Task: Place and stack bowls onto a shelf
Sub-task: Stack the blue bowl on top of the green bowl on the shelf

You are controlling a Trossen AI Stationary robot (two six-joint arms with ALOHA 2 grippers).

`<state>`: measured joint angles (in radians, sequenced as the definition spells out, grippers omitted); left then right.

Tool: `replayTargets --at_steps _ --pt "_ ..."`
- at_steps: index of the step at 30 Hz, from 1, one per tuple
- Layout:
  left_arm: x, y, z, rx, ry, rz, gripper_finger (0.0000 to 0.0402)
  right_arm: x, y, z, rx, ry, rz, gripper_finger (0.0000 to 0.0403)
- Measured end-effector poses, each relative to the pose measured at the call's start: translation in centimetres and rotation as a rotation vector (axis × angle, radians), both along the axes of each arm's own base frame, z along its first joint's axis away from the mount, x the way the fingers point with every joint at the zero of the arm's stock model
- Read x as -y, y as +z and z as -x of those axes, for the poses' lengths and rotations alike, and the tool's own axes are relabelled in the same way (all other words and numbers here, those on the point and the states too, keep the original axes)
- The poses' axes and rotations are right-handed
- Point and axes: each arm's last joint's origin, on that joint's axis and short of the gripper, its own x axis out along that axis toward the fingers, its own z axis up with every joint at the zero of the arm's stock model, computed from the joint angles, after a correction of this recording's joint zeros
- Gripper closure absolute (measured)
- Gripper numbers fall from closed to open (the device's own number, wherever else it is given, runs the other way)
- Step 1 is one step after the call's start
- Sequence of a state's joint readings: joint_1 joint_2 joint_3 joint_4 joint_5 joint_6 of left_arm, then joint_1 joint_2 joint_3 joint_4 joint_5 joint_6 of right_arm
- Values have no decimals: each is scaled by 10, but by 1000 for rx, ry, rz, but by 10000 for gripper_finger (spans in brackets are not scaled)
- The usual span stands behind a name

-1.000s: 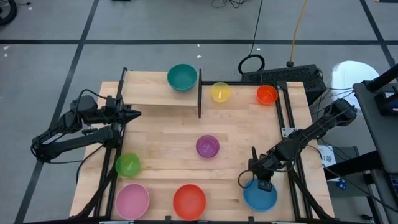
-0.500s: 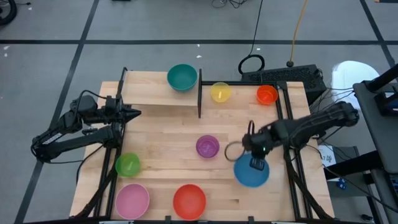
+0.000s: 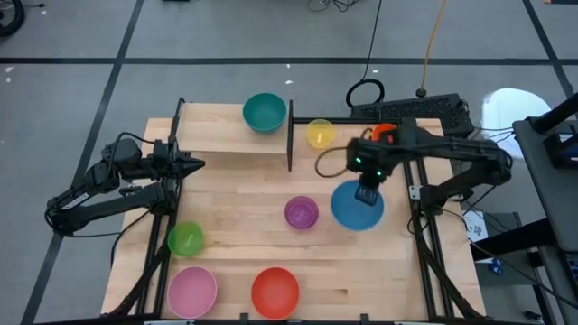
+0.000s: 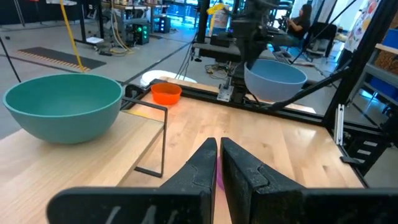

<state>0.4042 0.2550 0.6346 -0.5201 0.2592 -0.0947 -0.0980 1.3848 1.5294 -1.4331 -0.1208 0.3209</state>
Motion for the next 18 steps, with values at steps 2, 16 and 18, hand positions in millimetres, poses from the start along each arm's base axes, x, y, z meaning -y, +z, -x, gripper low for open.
replayTargets --at_steps 2,16,18 --pt "0 0 0 -2 -1 -10 376 9 2 -13 5 38 10 403" --pt "0 0 0 -5 -2 -16 376 71 64 -76 237 177 243 403" --pt "0 0 0 -5 -3 -19 376 81 71 -80 251 160 297 403"
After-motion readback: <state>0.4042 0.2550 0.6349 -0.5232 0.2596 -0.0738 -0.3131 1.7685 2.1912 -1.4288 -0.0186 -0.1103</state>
